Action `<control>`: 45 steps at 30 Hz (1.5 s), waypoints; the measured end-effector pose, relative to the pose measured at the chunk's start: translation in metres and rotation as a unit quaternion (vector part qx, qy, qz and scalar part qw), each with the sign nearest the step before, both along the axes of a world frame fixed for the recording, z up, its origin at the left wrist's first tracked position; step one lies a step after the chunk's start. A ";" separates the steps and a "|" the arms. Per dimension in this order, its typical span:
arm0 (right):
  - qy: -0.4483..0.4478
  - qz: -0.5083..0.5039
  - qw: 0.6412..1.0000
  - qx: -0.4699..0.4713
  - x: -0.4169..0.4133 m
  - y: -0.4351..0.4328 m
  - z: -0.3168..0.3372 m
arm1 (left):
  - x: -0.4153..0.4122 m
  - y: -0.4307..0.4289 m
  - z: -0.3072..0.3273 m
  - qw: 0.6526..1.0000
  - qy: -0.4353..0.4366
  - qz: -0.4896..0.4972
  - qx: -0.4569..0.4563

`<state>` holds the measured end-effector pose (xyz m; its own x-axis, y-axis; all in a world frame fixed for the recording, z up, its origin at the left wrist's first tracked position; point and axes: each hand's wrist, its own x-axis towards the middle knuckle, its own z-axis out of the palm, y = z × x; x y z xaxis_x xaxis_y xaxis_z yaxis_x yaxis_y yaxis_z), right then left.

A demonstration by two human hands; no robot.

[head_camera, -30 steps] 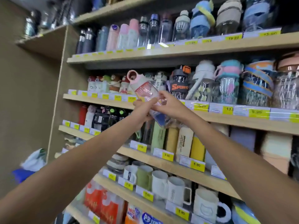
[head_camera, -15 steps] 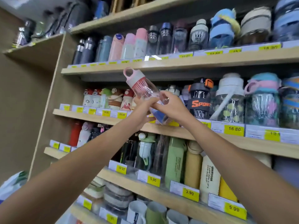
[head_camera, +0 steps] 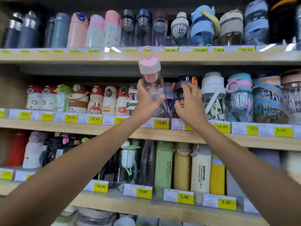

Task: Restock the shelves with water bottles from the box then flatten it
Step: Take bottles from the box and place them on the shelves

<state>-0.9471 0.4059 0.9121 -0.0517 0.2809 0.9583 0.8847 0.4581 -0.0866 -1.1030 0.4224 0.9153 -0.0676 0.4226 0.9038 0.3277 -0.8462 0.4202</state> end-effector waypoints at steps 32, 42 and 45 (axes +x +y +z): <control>0.062 -0.116 0.991 -0.018 -0.007 0.027 -0.026 | 0.021 0.026 0.005 0.944 0.160 0.217 -0.189; 0.055 -0.104 0.993 -0.016 -0.004 0.025 -0.026 | 0.025 0.007 -0.014 0.923 0.194 0.295 -0.152; 0.037 -0.097 0.994 -0.024 -0.001 0.016 -0.031 | 0.024 -0.003 -0.027 0.928 0.187 0.296 -0.127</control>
<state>-0.9486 0.4224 0.8815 0.0774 0.3249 0.9426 0.9463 0.2737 -0.1720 -1.0789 0.4192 0.8881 -0.0576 0.6133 0.7877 0.8665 -0.3611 0.3446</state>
